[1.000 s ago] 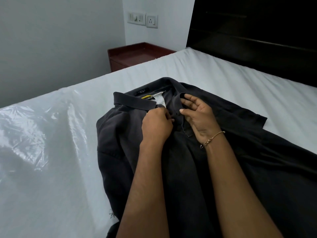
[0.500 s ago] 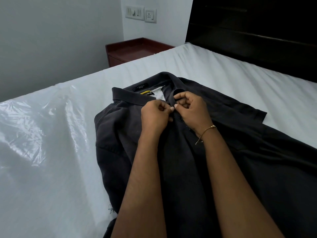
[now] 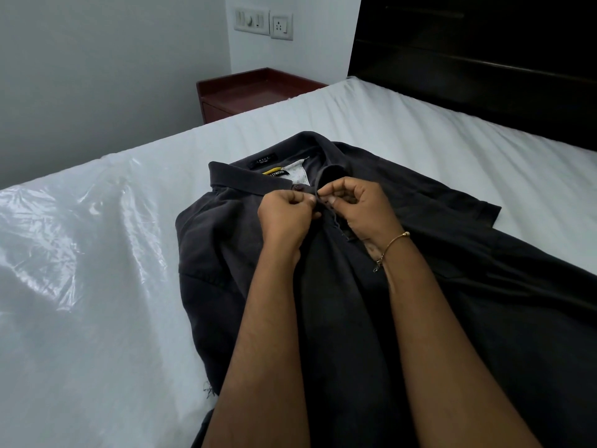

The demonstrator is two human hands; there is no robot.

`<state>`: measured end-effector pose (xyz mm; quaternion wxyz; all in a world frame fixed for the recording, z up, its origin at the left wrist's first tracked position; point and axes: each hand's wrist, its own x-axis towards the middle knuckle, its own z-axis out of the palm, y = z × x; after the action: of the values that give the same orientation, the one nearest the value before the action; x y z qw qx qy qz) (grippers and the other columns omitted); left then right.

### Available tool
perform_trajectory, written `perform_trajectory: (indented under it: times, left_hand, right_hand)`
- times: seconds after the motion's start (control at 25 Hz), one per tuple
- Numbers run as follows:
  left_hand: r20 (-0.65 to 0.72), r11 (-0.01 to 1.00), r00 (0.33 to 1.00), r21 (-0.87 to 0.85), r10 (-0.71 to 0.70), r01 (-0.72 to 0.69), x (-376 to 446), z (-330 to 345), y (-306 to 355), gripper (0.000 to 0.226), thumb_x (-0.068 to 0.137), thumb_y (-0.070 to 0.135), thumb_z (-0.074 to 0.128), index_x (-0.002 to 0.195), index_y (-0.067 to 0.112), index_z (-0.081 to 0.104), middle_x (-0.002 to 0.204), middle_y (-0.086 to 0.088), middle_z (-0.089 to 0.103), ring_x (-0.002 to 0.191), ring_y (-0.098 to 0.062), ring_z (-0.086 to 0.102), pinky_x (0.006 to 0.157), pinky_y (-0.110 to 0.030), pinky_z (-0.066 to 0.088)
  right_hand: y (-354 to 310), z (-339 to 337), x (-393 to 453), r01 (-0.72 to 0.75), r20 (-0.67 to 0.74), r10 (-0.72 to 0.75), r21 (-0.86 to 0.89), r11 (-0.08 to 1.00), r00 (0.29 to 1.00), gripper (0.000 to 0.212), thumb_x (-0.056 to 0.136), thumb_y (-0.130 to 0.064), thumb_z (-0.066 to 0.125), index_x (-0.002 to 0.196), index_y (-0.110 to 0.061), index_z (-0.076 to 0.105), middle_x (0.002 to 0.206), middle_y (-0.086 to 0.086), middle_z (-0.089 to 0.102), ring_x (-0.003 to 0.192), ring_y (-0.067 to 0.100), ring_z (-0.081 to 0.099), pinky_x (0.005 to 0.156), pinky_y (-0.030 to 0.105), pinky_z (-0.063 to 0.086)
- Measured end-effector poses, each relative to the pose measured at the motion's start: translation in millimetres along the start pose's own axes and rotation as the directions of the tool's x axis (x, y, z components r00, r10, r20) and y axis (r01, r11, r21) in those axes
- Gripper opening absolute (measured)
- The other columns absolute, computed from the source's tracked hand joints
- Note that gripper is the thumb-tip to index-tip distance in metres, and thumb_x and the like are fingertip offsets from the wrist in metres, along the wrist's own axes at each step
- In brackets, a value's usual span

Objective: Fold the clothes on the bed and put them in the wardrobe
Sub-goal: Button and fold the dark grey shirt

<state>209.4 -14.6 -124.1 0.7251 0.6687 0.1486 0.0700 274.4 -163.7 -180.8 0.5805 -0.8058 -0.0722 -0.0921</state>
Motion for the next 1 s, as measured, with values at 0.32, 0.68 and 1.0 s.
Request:
perform_trajectory:
  times: [0.32, 0.68, 1.0]
  left_hand:
    - [0.021, 0.997, 1.000, 0.081, -0.016, 0.014, 1.2, 1.5, -1.3, 0.011, 0.089, 0.009, 0.081, 0.083, 0.002, 0.075, 0.066, -0.008, 0.067, 0.053, -0.011, 0.057, 0.057, -0.023, 0.051]
    - [0.053, 0.997, 0.998, -0.062, -0.035, 0.038, 2.8, 2.2, 1.7, 0.009, 0.092, 0.006, 0.075, 0.083, 0.002, 0.074, 0.071, -0.010, 0.070, 0.061, -0.014, 0.062, 0.061, -0.023, 0.056]
    - [0.005, 0.985, 0.993, 0.126, 0.117, -0.117, 6.0, 3.6, -7.1, 0.007, 0.088, 0.004, 0.080, 0.086, 0.010, 0.077, 0.072, -0.002, 0.070, 0.062, -0.009, 0.063, 0.069, -0.024, 0.058]
  right_hand:
    - [11.9, 5.2, 6.2, -0.039, -0.069, 0.036, -0.033, 0.999, 0.997, 0.027, 0.106, 0.013, 0.091, 0.131, 0.002, 0.092, 0.115, 0.020, 0.094, 0.079, -0.008, 0.077, 0.112, 0.054, 0.081]
    - [19.8, 6.1, 12.1, -0.124, -0.065, 0.132, 0.117, 0.985, 0.989, 0.023, 0.114, -0.002, 0.093, 0.132, 0.012, 0.092, 0.123, 0.033, 0.095, 0.080, 0.000, 0.083, 0.082, 0.017, 0.072]
    - [25.6, 5.2, 17.2, -0.202, -0.028, 0.206, 0.111, 0.973, 0.978, 0.032, 0.108, 0.007, 0.095, 0.139, 0.011, 0.088, 0.120, 0.030, 0.095, 0.080, 0.003, 0.085, 0.087, 0.025, 0.075]
